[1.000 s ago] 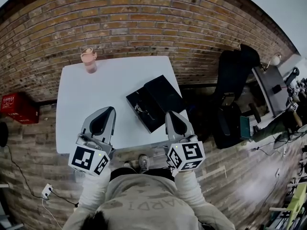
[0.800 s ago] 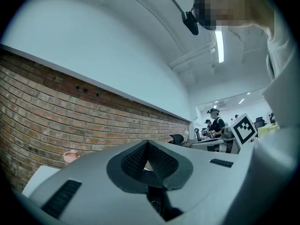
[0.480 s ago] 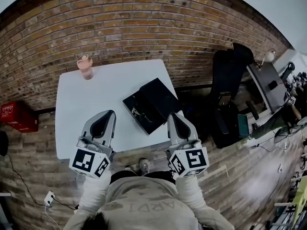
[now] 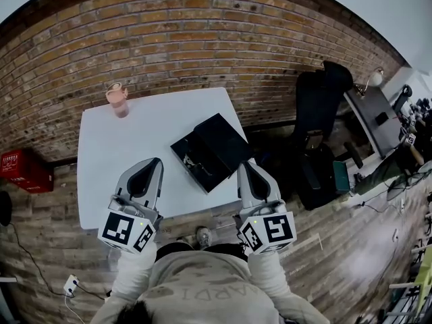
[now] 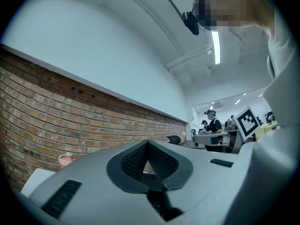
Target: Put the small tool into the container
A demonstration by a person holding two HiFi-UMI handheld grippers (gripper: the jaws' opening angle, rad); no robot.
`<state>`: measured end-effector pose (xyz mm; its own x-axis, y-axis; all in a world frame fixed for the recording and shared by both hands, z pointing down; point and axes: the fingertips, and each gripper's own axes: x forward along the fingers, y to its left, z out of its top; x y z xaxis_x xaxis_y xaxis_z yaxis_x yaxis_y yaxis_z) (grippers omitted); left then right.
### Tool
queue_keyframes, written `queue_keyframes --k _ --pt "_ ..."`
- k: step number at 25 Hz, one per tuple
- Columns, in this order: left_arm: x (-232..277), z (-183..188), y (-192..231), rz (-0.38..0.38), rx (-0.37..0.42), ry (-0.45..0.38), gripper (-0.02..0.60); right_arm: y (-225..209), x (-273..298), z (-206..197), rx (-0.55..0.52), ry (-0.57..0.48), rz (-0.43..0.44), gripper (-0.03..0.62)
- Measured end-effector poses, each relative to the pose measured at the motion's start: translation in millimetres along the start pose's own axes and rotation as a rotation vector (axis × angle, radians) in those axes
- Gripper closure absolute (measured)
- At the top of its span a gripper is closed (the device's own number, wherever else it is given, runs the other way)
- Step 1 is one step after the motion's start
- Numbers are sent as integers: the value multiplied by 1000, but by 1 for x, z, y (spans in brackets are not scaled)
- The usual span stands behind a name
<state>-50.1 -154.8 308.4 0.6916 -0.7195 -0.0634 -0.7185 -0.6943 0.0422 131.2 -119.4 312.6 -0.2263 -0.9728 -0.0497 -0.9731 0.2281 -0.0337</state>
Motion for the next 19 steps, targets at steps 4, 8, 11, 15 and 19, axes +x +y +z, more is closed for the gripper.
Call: queue_keyframes --k 4,8,11,15,19 --pt "5 0 -3 -6 -2 -2 576 -5 -1 3 8 -10 -5 583" --pt "7 1 -3 -10 -6 -4 577 -5 0 6 2 -17 -5 583" --pt "9 1 -3 -11 -7 -3 576 -6 1 7 3 -21 -4 583" --pt "13 0 -2 -13 -8 -1 576 -7 3 7 -1 -23 0 583" --pt "17 0 -1 -18 -7 2 575 -8 7 9 -6 -25 6 583"
